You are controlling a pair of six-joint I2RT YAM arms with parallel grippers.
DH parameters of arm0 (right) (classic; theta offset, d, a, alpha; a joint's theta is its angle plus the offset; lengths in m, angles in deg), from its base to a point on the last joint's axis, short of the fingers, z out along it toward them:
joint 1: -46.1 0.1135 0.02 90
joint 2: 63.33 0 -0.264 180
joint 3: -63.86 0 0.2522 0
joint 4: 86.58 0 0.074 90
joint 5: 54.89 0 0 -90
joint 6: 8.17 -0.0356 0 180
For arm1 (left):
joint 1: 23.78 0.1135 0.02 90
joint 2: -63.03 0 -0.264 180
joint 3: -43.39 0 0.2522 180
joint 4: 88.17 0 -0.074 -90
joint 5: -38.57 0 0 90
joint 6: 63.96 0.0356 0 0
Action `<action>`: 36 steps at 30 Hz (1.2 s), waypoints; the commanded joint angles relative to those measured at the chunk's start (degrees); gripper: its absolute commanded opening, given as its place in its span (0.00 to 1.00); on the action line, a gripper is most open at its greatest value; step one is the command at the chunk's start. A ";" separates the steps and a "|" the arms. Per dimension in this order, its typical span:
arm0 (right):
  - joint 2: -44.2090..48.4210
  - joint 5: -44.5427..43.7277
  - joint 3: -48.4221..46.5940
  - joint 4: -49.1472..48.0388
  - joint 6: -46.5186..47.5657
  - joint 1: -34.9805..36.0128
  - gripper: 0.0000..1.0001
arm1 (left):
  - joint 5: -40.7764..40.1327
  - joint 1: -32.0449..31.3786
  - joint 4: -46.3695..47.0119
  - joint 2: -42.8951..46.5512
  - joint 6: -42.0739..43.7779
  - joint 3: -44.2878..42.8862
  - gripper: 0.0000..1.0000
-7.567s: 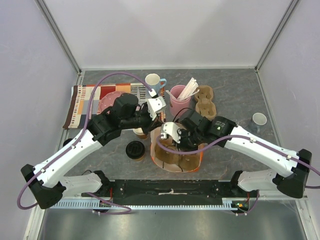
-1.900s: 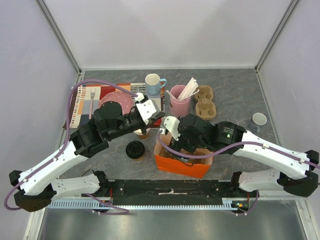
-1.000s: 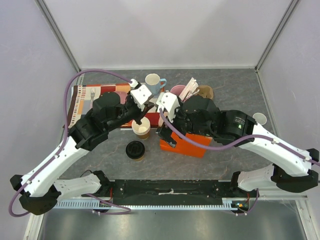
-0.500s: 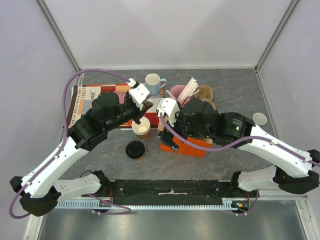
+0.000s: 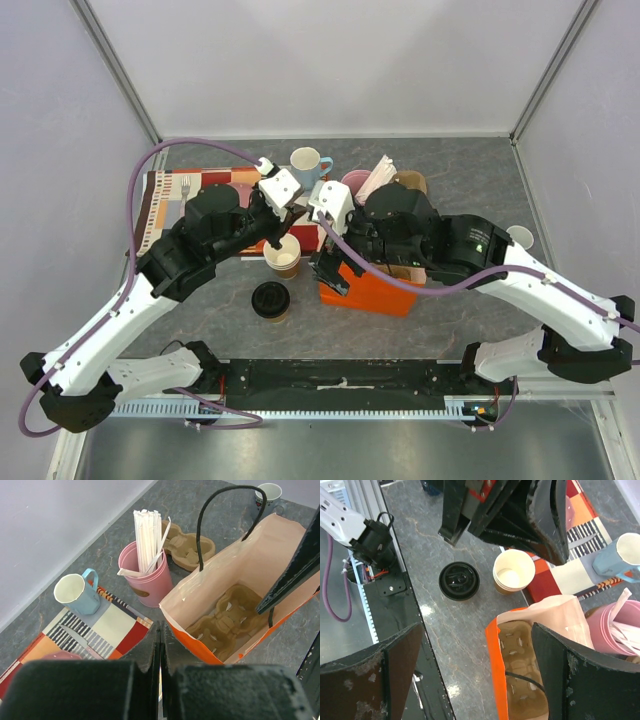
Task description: Pack the takeout coffee
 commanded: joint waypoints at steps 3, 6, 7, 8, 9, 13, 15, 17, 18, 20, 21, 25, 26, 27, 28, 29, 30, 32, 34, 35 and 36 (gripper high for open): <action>-0.04 0.12 -4.49 -2.88 -1.02 -0.01 0.98 | -0.13 0.53 0.97 0.36 -1.38 -0.37 0.03; 0.05 -2.51 -4.67 -4.38 -2.60 -0.01 0.98 | -0.48 1.24 0.26 0.01 -2.78 -1.07 0.16; 0.05 -3.38 -4.66 -4.82 -3.30 -0.01 0.98 | -0.40 1.93 -0.09 -0.25 -3.13 -1.34 0.21; -0.13 -4.26 -4.75 -5.08 -3.48 -0.01 0.98 | -0.48 2.46 -0.53 -0.77 -4.27 -1.95 0.32; -0.22 -6.45 -4.84 -5.17 -4.88 -0.01 0.98 | -0.31 3.34 -0.97 -1.13 -5.32 -2.39 0.38; -0.92 -13.39 -7.12 -7.36 -7.26 -0.63 0.98 | 1.09 13.59 -9.64 -3.67 -13.13 -5.73 0.55; -1.71 -15.43 -10.10 -7.81 -7.79 -2.38 0.98 | 4.34 17.57 -12.65 -4.29 -14.83 -7.66 0.61; -2.24 -17.19 -12.39 -7.98 -8.32 -4.31 0.98 | 7.49 21.70 -17.02 -4.47 -14.57 -9.50 0.66; -2.41 -17.89 -12.75 -8.16 -8.67 -4.75 0.98 | 9.17 22.85 -18.88 -4.73 -14.39 -10.04 0.67; -2.50 -18.42 -13.01 -8.25 -10.07 -6.42 0.98 | 16.43 26.54 -26.50 -5.26 -13.17 -10.48 0.65; -2.42 -18.25 -12.84 -8.25 -10.34 -6.86 0.98 | 19.09 27.68 -29.24 -5.00 -11.59 -9.96 0.62; -1.01 -16.32 -10.30 -8.42 -9.29 -7.92 0.98 | 29.99 28.84 -40.24 -0.27 9.64 -6.18 0.52; -0.66 -15.88 -8.72 -8.60 -8.85 -8.01 0.98 | 36.80 28.84 -42.87 3.32 21.96 -4.35 0.52; 0.21 -15.09 -7.92 -8.60 -7.80 -8.10 0.98 | 39.83 28.84 -47.59 4.83 27.92 -3.20 0.53; 0.48 -14.65 -7.13 -8.69 -7.36 -8.19 0.98 | 42.21 28.75 -51.29 5.89 33.37 -1.97 0.54; 0.75 -14.56 -6.08 -8.69 -7.18 -8.19 0.98 | 45.02 28.75 -54.55 5.73 43.00 0.22 0.54; 1.18 -14.38 -5.64 -8.69 -7.09 -8.36 0.98 | 45.39 28.75 -57.37 4.59 46.75 1.02 0.54; 1.54 -14.29 -4.67 -8.69 -7.18 -8.27 0.98 | 44.61 28.49 -60.38 2.57 50.81 3.04 0.54; 2.33 -14.12 -3.97 -8.69 -7.61 -8.36 0.98 | 44.69 28.57 -60.30 1.42 56.16 4.10 0.53; 2.77 -14.12 -3.18 -8.69 -7.53 -8.27 0.98 | 44.00 28.49 -60.21 1.24 62.54 5.67 0.52; 3.38 -14.20 -2.74 -8.77 -7.62 -8.27 0.98 | 43.21 28.40 -59.77 0.81 64.52 6.47 0.52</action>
